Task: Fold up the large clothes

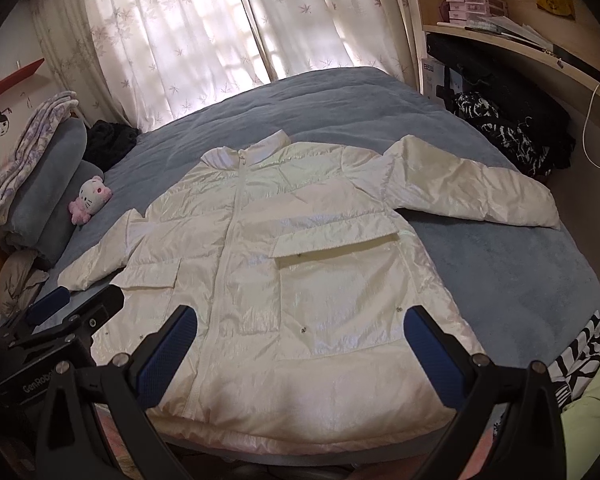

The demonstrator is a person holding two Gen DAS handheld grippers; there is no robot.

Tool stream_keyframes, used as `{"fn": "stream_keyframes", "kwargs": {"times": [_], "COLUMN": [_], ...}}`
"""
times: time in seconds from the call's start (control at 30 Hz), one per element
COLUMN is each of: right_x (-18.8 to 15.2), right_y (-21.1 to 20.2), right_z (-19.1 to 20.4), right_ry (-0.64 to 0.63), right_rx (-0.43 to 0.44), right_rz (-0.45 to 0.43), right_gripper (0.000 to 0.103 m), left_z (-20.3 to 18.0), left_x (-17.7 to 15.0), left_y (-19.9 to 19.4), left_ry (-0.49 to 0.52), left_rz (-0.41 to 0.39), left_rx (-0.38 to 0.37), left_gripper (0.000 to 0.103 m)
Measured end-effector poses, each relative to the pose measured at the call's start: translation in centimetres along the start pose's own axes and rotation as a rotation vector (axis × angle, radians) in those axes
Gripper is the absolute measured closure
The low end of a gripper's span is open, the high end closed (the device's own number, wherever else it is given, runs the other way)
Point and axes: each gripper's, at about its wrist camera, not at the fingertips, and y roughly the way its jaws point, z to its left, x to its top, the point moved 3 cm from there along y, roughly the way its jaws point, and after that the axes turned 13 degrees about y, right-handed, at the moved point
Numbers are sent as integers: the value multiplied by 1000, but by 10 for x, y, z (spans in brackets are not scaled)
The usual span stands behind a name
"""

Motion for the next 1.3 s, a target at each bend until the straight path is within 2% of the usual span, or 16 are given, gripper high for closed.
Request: {"fn": "stream_keyframes", "kwargs": {"times": [0.23,0.33,0.5,0.57,0.67,0.9,1.03,1.1,1.13,1.23,1.3], "right_x": [19,30,57,73,94,137,158,172,181,202,215], "right_y": [-6,-8,-14,-16,-21,-38,-37,-31,-26,-8,9], "right_z": [9,11,10,5,-2,-16,-31,-46,-57,-96,-129], "right_ry": [-18,-18,-11,17,33,-31,-58,-69,-68,-16,50], "right_rx": [29,33,32,35,46,-43,-89,-132,-171,-240,-234], "right_rz": [-5,-12,-44,-53,-77,-216,-258,-287,-298,-283,-225], "right_gripper": [0,0,0,0,0,0,0,0,0,0,0], "left_z": [0,0,-2,-6,-13,-36,-61,-71,-77,-90,-103], "left_x": [17,27,51,61,77,118,150,161,169,183,194], "left_y": [-3,-1,5,13,19,27,43,52,62,88,108], "left_ry": [-22,-5,-9,9,26,66,124,125,117,87,89], "left_rz": [-41,-29,-14,7,-10,-133,-183,-191,-191,-164,-155], "left_rx": [-32,-22,-76,-73,-65,-36,-19,-32,-70,-118,-108], "left_gripper": [1,1,1,1,1,1,1,1,1,1,1]}}
